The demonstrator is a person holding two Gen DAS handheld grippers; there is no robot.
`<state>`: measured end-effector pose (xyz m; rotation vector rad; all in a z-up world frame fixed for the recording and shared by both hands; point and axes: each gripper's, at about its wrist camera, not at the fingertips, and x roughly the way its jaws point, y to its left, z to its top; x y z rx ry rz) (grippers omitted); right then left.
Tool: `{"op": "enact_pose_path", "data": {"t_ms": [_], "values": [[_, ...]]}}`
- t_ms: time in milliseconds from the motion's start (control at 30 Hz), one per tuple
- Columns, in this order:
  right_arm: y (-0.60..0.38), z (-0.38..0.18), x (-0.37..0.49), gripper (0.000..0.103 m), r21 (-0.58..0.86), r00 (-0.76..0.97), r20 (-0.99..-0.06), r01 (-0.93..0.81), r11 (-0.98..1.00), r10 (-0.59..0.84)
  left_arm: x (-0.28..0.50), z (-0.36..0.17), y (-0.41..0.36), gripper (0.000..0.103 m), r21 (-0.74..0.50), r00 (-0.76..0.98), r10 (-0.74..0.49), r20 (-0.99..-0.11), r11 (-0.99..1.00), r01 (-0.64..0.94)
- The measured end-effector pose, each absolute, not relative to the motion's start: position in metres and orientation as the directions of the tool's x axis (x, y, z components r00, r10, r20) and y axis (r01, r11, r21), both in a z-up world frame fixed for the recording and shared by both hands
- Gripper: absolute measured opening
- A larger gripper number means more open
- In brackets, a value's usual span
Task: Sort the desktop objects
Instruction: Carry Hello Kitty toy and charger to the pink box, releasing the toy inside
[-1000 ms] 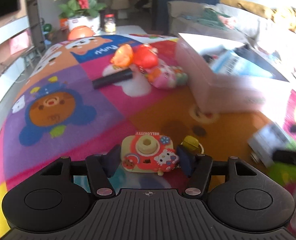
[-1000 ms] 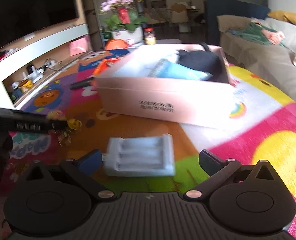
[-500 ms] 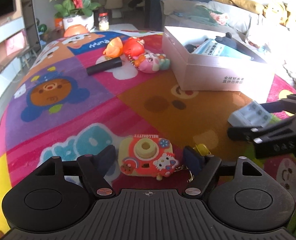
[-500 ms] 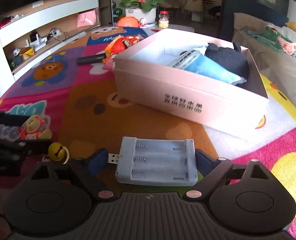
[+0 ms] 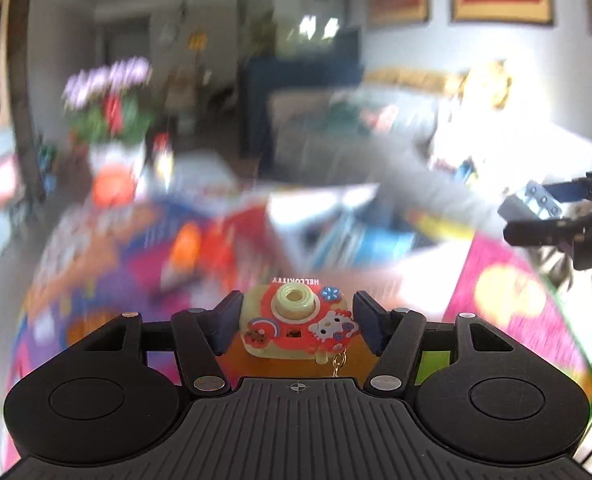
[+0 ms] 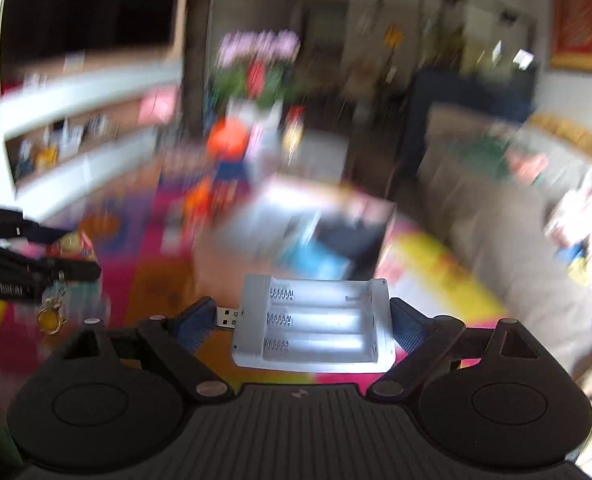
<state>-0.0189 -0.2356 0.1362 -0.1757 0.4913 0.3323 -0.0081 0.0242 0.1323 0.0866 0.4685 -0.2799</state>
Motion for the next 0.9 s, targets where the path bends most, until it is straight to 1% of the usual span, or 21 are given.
{"op": "enact_pose_path", "data": {"t_ms": [100,167,233,333,367,400,467,500,600,733,800,900], "values": [[-0.248,0.167,-0.029,0.091,-0.103,0.893,-0.369,-0.313,0.944,0.256,0.007,0.154,0.008,0.065,0.07,0.883,-0.259,-0.392,0.948,0.309],[-0.253,0.176,-0.03,0.091,-0.107,0.911,-0.332,-0.295,0.949,0.246,0.025,0.161,-0.005,0.066,0.108,0.897,-0.254,-0.362,0.944,0.311],[-0.256,0.177,-0.026,0.091,-0.113,0.917,-0.322,-0.283,0.952,0.234,0.049,0.169,-0.016,0.066,0.114,0.903,-0.259,-0.342,0.943,0.313],[-0.258,0.174,-0.016,0.091,-0.113,0.915,-0.337,-0.275,0.955,0.224,0.087,0.174,-0.033,0.067,0.089,0.914,-0.262,-0.311,0.949,0.303],[-0.259,0.172,-0.012,0.091,-0.111,0.913,-0.345,-0.271,0.956,0.219,0.098,0.172,-0.036,0.075,0.069,0.911,-0.262,-0.318,0.952,0.298],[-0.26,0.17,-0.007,0.091,-0.107,0.911,-0.355,-0.265,0.958,0.212,0.109,0.168,-0.037,0.085,0.037,0.898,-0.271,-0.346,0.953,0.301],[-0.262,0.169,0.0,0.091,-0.097,0.906,-0.373,-0.253,0.963,0.201,0.114,0.156,-0.032,0.091,-0.022,0.868,-0.294,-0.4,0.95,0.311],[-0.263,0.17,0.003,0.091,-0.095,0.904,-0.379,-0.252,0.963,0.199,0.11,0.148,-0.031,0.096,-0.022,0.851,-0.306,-0.427,0.944,0.328],[-0.263,0.173,0.007,0.091,-0.117,0.899,-0.39,-0.263,0.958,0.199,0.091,0.114,-0.022,0.098,0.044,0.805,-0.254,-0.536,0.944,0.327],[-0.248,0.178,0.037,0.091,-0.106,0.864,-0.441,-0.319,0.942,0.243,0.074,0.069,0.005,0.1,0.012,0.682,-0.196,-0.705,0.958,0.288],[-0.232,0.179,0.06,0.091,-0.107,0.848,-0.457,-0.354,0.929,0.27,0.066,0.056,0.022,0.1,0.009,0.662,-0.168,-0.73,0.967,0.255],[-0.202,0.179,0.102,0.091,-0.118,0.835,-0.467,-0.385,0.915,0.291,0.058,0.049,0.044,0.1,-0.014,0.664,-0.138,-0.734,0.982,0.189]]}}
